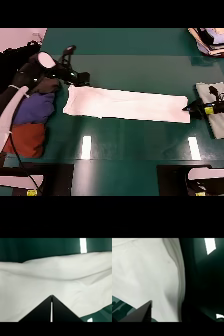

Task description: Fold the shirts.

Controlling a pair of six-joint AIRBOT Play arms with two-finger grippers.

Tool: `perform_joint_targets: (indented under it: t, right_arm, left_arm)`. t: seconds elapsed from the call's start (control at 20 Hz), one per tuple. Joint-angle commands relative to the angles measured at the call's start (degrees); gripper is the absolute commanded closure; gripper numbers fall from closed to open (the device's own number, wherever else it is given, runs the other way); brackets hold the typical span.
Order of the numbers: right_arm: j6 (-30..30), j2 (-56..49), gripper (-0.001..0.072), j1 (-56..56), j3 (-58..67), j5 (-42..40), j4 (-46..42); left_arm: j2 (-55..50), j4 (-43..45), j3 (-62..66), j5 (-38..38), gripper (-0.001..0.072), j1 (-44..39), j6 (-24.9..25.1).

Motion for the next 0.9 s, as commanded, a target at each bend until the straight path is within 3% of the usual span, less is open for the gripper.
perform_joint_targets:
  t: [0.0, 0.1, 0.2, 0.4, 0.6, 0.85]
  right_arm:
    - [-2.19, -2.40, 0.0385, 3.58, -0.68, -3.04, 1.75]
    - [-2.95, -1.66, 0.0601, 5.77, -0.66, -3.91, 1.77]
    - [-2.99, 1.16, 0.0694, 6.99, -0.66, -4.83, 1.81]
    - [-2.82, 9.73, 0.0694, 11.26, 3.63, -1.70, 1.84]
    - [3.80, 13.68, 0.0694, 19.54, 16.24, 1.07, 2.43]
    - [6.58, 13.75, 0.0695, 28.41, 28.87, 0.42, 12.52]
  left_arm:
    - [-2.86, -1.27, 0.09, 3.52, 0.0684, -5.42, 0.85]
    - [-4.52, -2.01, 0.17, 6.49, 0.0684, -8.37, 0.94]
    - [-6.80, -2.45, 1.75, 6.99, 0.0684, -10.84, 1.01]
    - [-12.55, -2.60, 8.31, 6.99, 0.0685, -15.30, 1.25]
    - [-17.75, -4.85, 13.35, 7.32, 0.0685, -17.84, 0.74]
    - [-20.85, -8.94, 13.40, 7.74, 0.0684, -19.52, 1.03]
